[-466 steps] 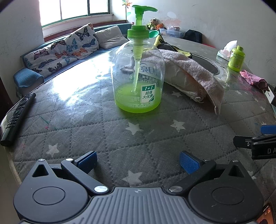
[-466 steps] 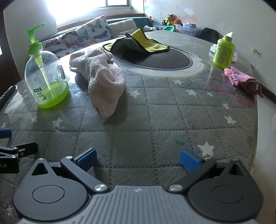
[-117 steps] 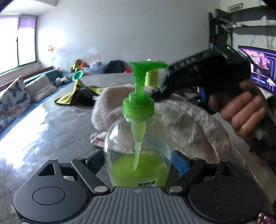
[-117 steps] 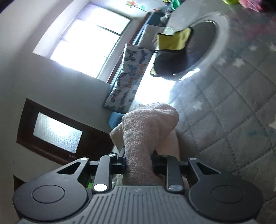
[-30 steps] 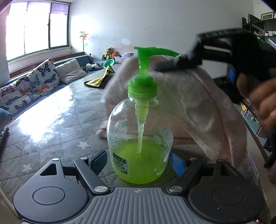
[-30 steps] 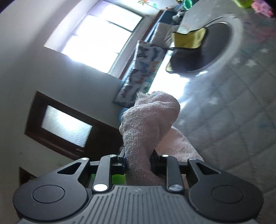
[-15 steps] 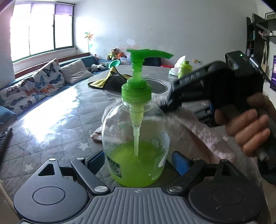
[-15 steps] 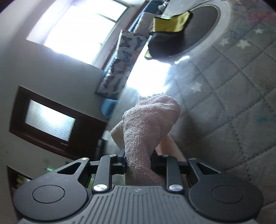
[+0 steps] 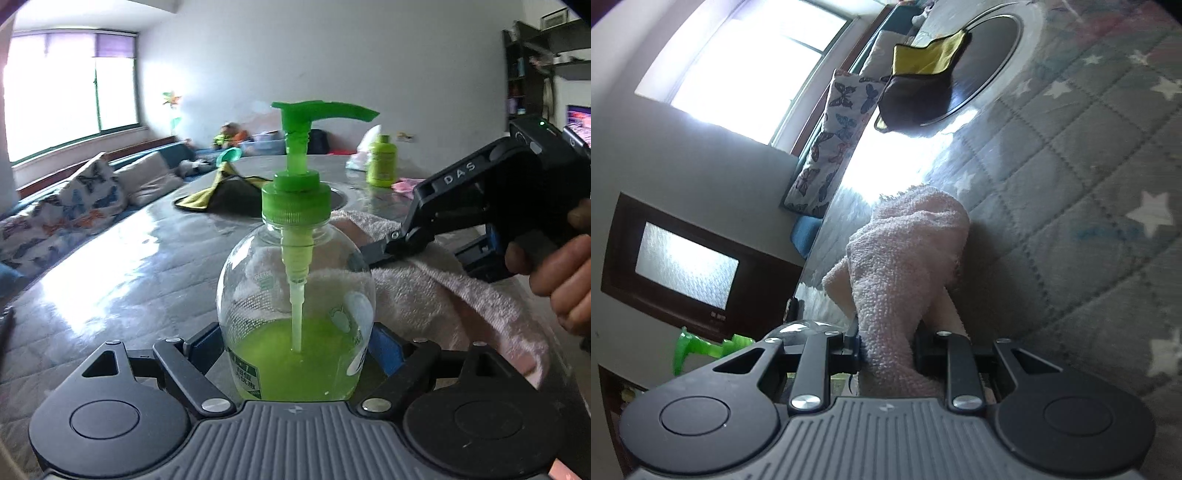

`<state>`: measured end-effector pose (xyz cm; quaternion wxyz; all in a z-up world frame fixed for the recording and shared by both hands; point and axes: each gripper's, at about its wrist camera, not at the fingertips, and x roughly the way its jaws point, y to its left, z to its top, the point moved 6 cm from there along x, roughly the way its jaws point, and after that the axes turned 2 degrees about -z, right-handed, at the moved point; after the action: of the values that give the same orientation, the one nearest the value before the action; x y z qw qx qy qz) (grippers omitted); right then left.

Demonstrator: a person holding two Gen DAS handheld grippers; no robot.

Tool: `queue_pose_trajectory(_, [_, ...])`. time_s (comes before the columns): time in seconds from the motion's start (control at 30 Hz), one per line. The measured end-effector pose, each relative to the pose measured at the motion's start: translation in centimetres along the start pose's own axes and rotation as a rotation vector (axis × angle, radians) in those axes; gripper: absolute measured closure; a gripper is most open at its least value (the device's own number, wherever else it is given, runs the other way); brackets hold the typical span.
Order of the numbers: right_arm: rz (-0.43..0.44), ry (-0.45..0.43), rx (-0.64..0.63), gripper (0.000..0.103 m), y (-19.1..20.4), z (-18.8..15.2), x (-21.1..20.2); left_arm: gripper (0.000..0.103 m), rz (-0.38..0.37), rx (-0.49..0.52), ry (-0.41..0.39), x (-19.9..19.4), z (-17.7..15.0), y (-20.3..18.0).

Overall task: Clean container
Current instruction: 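Rub the pink towel along the bottle's side with the right tool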

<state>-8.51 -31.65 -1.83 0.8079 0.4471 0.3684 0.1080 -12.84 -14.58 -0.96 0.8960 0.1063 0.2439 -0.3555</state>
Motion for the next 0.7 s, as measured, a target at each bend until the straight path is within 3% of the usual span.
queue_pose_trajectory(0.33, [0.125,-0.086,-0.025,0.079,3.4,1.7,-3.2,0.017,-0.193,0.078,-0.019,0.5,-0.3,-1.8])
queue_pose_trajectory(0.47, [0.192,-0.084,-0.064,0.079,5.5,2.3,-3.4,0.016,-0.206,0.079,-0.015,0.8,-0.3,-2.0])
queue_pose_trajectory(0.7, [0.160,-0.051,-0.048,0.079,4.2,2.1,-1.0,0.014,-0.192,0.073,-0.010,0.4,-0.8,-2.0])
